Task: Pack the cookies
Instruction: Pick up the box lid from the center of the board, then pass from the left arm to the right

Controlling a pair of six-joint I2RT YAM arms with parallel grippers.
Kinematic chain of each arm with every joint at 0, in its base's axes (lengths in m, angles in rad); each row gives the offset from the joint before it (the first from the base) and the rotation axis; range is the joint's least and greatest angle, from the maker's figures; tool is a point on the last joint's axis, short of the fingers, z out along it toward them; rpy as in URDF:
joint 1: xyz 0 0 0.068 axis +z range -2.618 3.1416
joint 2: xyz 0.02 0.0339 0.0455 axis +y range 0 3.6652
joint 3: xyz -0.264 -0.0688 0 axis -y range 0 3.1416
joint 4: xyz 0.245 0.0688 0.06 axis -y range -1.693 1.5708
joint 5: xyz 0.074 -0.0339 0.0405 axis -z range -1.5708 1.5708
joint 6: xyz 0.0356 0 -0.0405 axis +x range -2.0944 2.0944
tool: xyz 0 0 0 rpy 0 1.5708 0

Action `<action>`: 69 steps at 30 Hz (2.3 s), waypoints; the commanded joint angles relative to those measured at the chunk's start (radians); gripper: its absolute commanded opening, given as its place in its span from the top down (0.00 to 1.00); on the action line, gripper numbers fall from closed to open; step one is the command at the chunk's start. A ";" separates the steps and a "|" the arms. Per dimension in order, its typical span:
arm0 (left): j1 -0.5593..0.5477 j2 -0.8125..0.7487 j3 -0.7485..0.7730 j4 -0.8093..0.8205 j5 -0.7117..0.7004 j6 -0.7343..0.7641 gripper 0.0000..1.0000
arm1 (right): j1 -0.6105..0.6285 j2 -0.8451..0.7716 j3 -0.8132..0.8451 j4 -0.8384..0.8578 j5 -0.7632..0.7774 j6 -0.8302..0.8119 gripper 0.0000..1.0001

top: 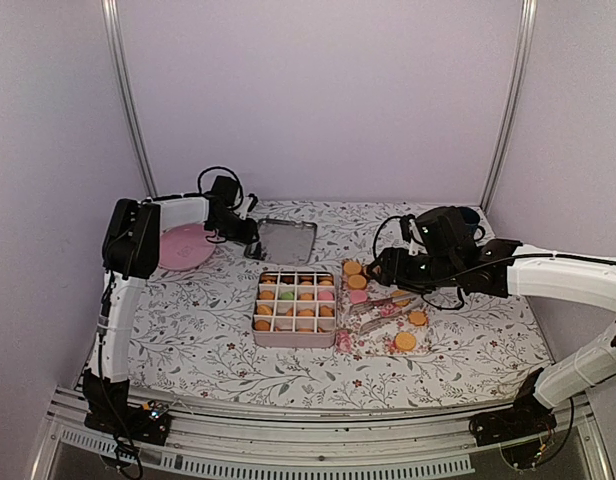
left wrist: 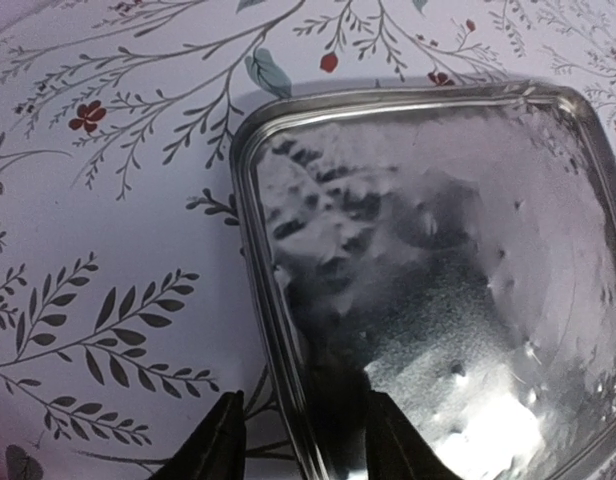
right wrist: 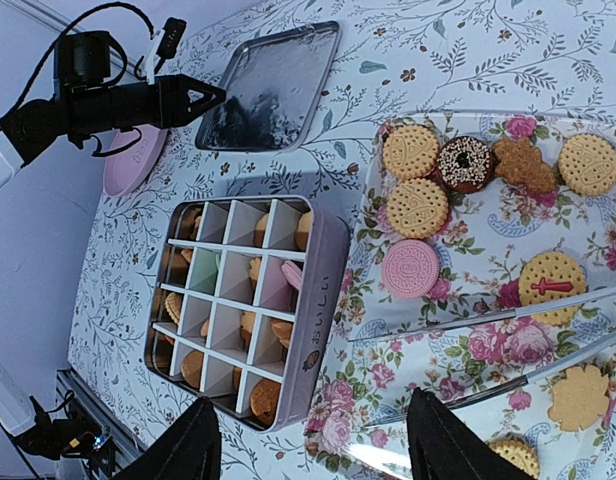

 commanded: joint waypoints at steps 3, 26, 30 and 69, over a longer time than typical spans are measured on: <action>0.007 0.025 -0.017 -0.032 0.040 -0.008 0.66 | 0.007 -0.027 0.014 0.001 0.020 -0.024 0.35; -0.051 -0.167 0.176 -0.063 -0.021 0.193 1.00 | 0.006 -0.010 0.063 0.042 0.058 -0.084 0.35; -0.097 -0.287 0.151 -0.081 -0.047 0.345 1.00 | 0.006 -0.009 0.116 0.055 0.027 -0.176 0.34; -0.672 -1.405 -0.854 0.173 -0.257 1.172 1.00 | 0.206 0.029 0.218 0.159 -0.147 -0.780 0.22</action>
